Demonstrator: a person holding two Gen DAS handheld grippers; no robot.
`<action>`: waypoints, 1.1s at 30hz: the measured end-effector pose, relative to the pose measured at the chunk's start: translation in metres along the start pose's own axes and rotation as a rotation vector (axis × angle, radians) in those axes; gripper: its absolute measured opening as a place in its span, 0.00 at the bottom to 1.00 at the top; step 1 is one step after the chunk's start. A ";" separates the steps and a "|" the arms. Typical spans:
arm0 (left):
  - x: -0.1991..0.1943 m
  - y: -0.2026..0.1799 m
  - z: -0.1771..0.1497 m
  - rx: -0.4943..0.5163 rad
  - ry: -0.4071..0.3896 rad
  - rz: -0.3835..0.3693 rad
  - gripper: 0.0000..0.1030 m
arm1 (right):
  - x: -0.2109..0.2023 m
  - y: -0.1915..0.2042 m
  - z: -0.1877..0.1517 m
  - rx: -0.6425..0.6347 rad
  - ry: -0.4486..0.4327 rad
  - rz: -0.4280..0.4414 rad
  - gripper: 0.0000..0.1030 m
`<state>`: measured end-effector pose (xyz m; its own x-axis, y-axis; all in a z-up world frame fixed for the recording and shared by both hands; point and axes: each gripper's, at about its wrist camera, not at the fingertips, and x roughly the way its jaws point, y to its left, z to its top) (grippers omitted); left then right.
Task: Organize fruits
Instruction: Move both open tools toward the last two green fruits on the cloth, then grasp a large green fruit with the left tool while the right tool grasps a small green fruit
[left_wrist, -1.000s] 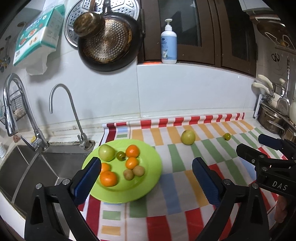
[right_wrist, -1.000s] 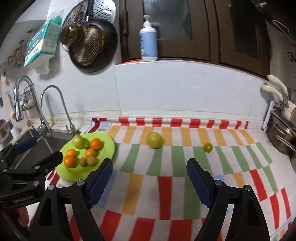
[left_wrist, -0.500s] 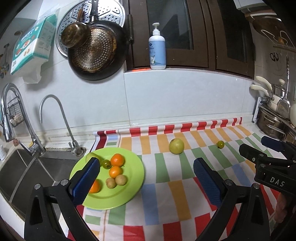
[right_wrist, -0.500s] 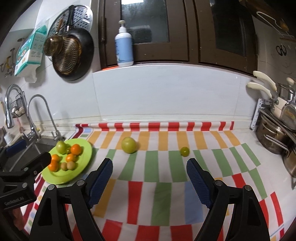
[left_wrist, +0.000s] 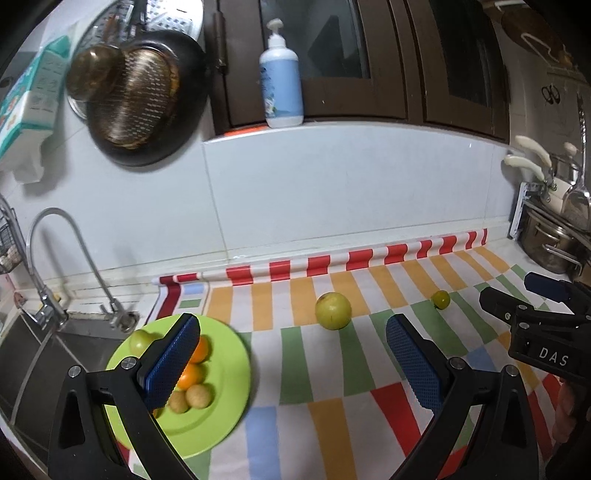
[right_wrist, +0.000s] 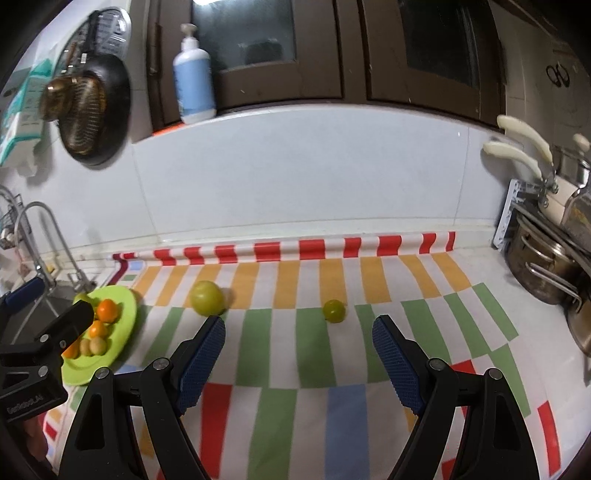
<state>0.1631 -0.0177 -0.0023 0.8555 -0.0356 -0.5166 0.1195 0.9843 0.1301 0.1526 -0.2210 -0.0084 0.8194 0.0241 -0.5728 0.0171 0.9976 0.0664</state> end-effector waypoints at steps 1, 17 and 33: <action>0.007 -0.002 0.001 -0.001 0.010 -0.004 1.00 | 0.007 -0.004 0.001 0.006 0.010 -0.004 0.80; 0.122 -0.023 0.004 -0.001 0.177 -0.067 0.99 | 0.113 -0.031 0.013 0.060 0.165 -0.044 0.77; 0.185 -0.033 -0.003 -0.009 0.269 -0.126 0.65 | 0.168 -0.041 0.007 0.081 0.279 -0.045 0.44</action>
<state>0.3162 -0.0564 -0.1045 0.6694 -0.1116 -0.7345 0.2111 0.9765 0.0441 0.2938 -0.2583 -0.1022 0.6273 0.0076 -0.7787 0.1046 0.9901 0.0939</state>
